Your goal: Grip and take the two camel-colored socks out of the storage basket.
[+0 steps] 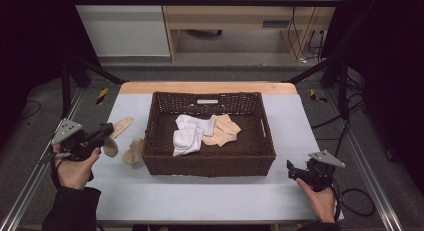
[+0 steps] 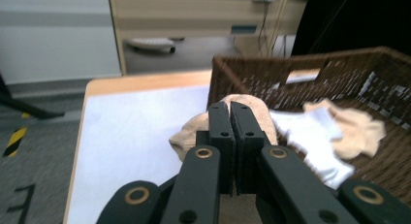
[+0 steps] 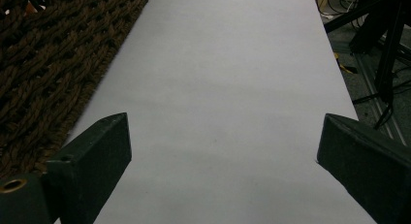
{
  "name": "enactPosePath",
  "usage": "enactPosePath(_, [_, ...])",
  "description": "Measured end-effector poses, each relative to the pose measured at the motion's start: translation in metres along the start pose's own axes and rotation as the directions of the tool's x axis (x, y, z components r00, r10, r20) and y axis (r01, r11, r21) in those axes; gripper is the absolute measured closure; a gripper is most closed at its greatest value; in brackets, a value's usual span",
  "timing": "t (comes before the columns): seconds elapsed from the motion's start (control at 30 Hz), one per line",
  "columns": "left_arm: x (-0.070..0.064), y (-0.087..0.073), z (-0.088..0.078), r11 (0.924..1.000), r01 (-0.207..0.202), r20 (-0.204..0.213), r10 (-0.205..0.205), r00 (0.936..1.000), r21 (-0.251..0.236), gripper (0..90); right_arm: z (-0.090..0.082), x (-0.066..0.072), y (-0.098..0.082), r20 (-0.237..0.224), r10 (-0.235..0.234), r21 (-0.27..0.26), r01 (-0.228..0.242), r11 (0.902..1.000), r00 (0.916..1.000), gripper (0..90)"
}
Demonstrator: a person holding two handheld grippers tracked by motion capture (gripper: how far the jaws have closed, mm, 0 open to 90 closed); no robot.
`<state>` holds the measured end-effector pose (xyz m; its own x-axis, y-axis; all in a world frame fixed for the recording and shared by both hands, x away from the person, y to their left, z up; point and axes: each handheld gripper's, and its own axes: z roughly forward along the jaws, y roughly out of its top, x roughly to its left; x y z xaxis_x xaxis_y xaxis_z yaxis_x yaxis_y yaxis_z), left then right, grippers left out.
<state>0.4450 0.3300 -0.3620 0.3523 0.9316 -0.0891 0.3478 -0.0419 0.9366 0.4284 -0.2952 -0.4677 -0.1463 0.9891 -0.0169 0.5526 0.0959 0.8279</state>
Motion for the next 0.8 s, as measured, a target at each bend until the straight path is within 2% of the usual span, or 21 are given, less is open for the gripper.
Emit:
enactPosePath(0.2, [0.003,-0.021,0.012,0.9959,0.005,-0.014,-0.003,0.9999,0.090,88.0,-0.002,-0.001,0.000,-0.003,0.006,-0.006,-0.006,1.0000,1.0000,5.6])
enactPosePath(0.33, [0.001,-0.036,0.023,0.9856,-0.016,-0.010,0.018,0.9998,0.168,87.8,-0.001,-0.001,0.000,-0.003,0.003,-0.004,-0.003,1.0000,1.0000,5.5])
enactPosePath(0.43, [0.001,-0.045,0.030,0.9781,-0.023,-0.007,0.025,0.9997,0.207,87.5,-0.002,-0.001,0.000,-0.005,0.003,-0.005,-0.003,1.0000,1.0000,5.6])
enactPosePath(0.63, [-0.001,-0.055,0.036,0.9676,-0.042,0.000,0.043,0.9991,0.249,83.6,-0.002,0.000,0.000,-0.007,0.005,-0.004,-0.005,1.0000,1.0000,5.6])
enactPosePath(0.73, [0.000,-0.057,0.036,0.9676,-0.054,-0.009,0.058,0.9983,0.246,76.1,-0.002,0.000,0.000,-0.007,0.006,-0.002,-0.006,1.0000,1.0000,5.6])
enactPosePath(0.8, [0.001,-0.059,0.035,0.9709,-0.041,-0.011,0.045,0.9989,0.236,64.7,-0.002,-0.001,0.000,-0.005,0.006,-0.003,-0.006,1.0000,1.0000,5.5])
